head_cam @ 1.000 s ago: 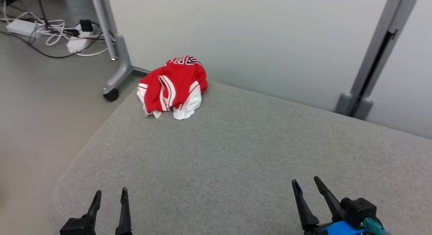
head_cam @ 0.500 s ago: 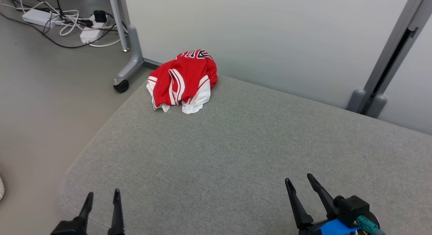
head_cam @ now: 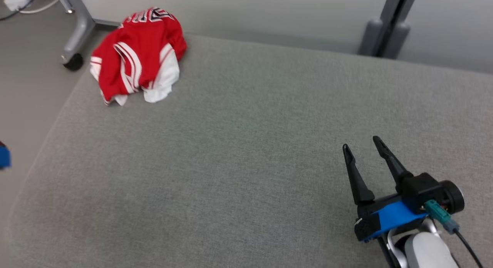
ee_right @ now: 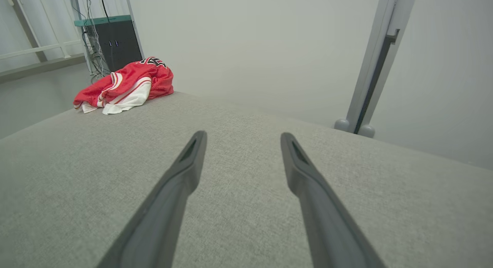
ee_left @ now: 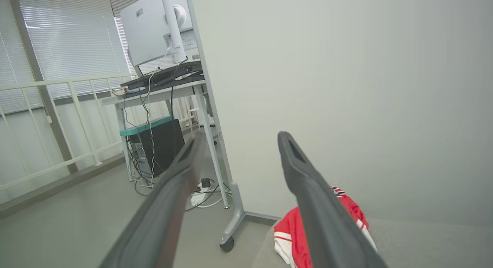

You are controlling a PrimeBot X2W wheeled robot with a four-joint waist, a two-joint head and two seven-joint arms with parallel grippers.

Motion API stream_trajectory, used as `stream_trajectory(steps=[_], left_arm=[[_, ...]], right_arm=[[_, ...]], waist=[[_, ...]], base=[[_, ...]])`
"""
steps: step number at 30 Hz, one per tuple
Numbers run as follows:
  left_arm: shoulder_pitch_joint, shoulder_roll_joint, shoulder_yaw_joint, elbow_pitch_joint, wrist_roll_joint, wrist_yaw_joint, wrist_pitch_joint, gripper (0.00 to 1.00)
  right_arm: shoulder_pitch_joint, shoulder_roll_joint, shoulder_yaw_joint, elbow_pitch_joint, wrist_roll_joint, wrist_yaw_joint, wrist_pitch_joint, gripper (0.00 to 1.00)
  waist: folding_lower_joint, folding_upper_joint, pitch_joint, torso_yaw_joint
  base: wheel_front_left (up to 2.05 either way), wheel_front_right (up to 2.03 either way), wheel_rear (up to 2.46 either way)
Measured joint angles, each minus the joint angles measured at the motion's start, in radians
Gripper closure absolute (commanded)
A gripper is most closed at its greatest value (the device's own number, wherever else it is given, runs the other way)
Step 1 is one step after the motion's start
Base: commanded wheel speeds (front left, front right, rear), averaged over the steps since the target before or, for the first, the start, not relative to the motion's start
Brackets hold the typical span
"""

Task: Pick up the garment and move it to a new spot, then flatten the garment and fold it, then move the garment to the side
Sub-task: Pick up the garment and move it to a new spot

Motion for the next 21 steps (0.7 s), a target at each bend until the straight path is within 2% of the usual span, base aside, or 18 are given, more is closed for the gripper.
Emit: stream_trajectory(steps=[2, 4, 7, 11, 15, 17, 18, 21], left_arm=[[-0.121, 0.050, 0.012, 0.051, -0.008, -0.037, 0.029, 0.00], [-0.260, 0.061, 0.015, 0.110, -0.030, -0.063, 0.057, 0.00], [-0.435, 0.033, -0.009, 0.229, -0.086, -0.107, 0.116, 0.00], [-0.581, -0.001, -0.084, 0.420, -0.067, -0.142, 0.173, 0.00], [-0.647, -0.054, -0.133, 0.591, -0.076, -0.193, 0.186, 0.00], [-0.671, -0.079, -0.160, 0.673, -0.077, -0.232, 0.188, 0.00], [-0.692, -0.098, -0.186, 0.742, -0.080, -0.271, 0.203, 0.00], [-0.721, -0.114, -0.233, 0.829, -0.074, -0.305, 0.226, 0.00]], right_arm=[[-0.023, 0.000, -0.016, -0.041, -0.032, 0.000, 0.022, 0.00], [-0.048, 0.000, -0.029, -0.084, -0.063, 0.000, 0.046, 0.00], [-0.081, 0.000, -0.032, -0.157, -0.113, 0.000, 0.082, 0.00], [-0.114, 0.000, -0.006, -0.249, -0.171, 0.000, 0.134, 0.00], [-0.128, 0.000, 0.000, -0.329, -0.203, 0.000, 0.170, 0.00], [-0.127, 0.000, -0.006, -0.361, -0.219, 0.000, 0.184, 0.00], [-0.124, 0.000, -0.009, -0.385, -0.237, 0.000, 0.195, 0.00], [-0.109, 0.000, -0.020, -0.405, -0.249, 0.000, 0.204, 0.00]], waist=[[-0.0001, 0.0000, 0.042, -0.025], [-0.0001, 0.0000, 0.084, -0.045], [0.0000, 0.0000, 0.150, -0.072], [0.0001, 0.0000, 0.238, -0.097], [0.0000, 0.0000, 0.314, -0.116], [0.0000, 0.0000, 0.348, -0.121], [0.0000, 0.0000, 0.377, -0.124], [0.0000, 0.0000, 0.414, -0.124]], base=[[0.00, 0.00, 0.00], [0.00, 0.00, 0.00], [0.00, 0.00, 0.00], [0.00, 0.00, 0.00], [0.00, 0.00, 0.00], [0.00, 0.00, 0.00], [0.00, 0.00, 0.00], [0.00, 0.00, 0.00]])
